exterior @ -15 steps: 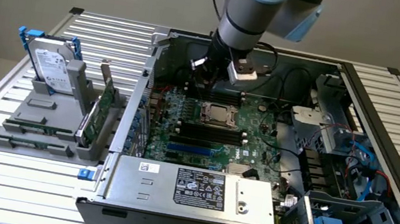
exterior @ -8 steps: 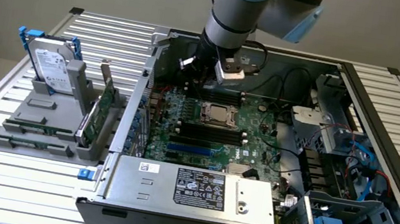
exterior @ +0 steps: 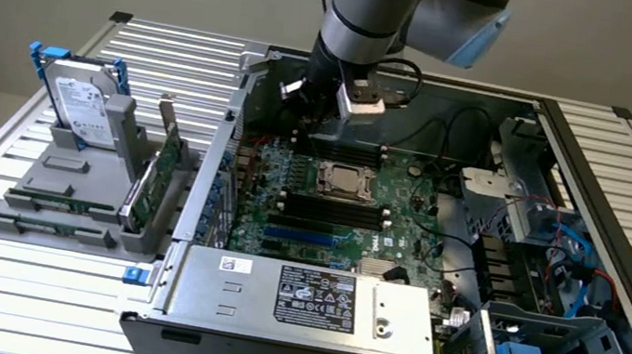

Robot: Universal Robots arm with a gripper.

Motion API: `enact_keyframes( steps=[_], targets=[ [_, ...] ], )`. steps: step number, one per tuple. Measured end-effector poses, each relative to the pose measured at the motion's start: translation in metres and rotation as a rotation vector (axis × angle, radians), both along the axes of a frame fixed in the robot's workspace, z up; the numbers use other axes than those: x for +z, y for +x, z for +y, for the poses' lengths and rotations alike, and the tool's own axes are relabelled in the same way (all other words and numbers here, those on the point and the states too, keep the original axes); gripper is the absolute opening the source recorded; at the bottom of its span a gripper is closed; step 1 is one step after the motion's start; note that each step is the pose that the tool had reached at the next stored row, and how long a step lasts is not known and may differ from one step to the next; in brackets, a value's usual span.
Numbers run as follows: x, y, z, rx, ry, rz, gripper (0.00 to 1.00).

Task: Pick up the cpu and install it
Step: 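Close the cpu cover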

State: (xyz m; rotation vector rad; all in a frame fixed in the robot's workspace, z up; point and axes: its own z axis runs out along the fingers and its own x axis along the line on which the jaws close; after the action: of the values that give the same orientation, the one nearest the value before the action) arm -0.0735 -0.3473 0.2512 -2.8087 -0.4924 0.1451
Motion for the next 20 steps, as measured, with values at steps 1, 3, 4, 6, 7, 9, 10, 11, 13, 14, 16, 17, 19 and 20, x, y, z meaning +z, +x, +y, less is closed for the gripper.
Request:
enact_keyframes(
  steps=[1, 3, 4, 6, 7, 9, 10, 11, 13, 14, 16, 17, 19, 20],
  targets=[
    [0.0016, 0.000, -0.0001, -0.002, -0.0001, -0.0001, 0.11],
    [0.0032, 0.000, -0.0012, -0.002, 0.0000, -0.0004, 0.11],
    [0.0038, 0.000, -0.0019, -0.003, -0.0010, -0.0005, 0.11],
    [0.0066, 0.000, -0.0033, -0.002, -0.0036, -0.0003, 0.11],
    [0.0090, 0.000, -0.0038, -0.003, -0.0045, -0.0004, 0.11],
    [0.0144, 0.000, -0.0046, -0.003, -0.0061, -0.0003, 0.11],
    [0.0170, 0.000, -0.0050, -0.003, -0.0068, -0.0004, 0.11],
    [0.0185, 0.000, -0.0059, -0.003, -0.0077, -0.0005, 0.11],
    [0.0190, -0.001, -0.0080, -0.003, -0.0120, -0.0004, 0.11],
    [0.0191, -0.002, -0.0090, -0.003, -0.0156, -0.0003, 0.11],
    [0.0191, -0.006, -0.0108, -0.003, -0.0235, -0.0004, 0.11],
    [0.0190, -0.008, -0.0115, -0.003, -0.0266, -0.0004, 0.11],
    [0.0189, -0.013, -0.0119, -0.003, -0.0321, -0.0009, 0.11],
    [0.0185, -0.016, -0.0119, -0.003, -0.0331, -0.0014, 0.11]
  ],
)
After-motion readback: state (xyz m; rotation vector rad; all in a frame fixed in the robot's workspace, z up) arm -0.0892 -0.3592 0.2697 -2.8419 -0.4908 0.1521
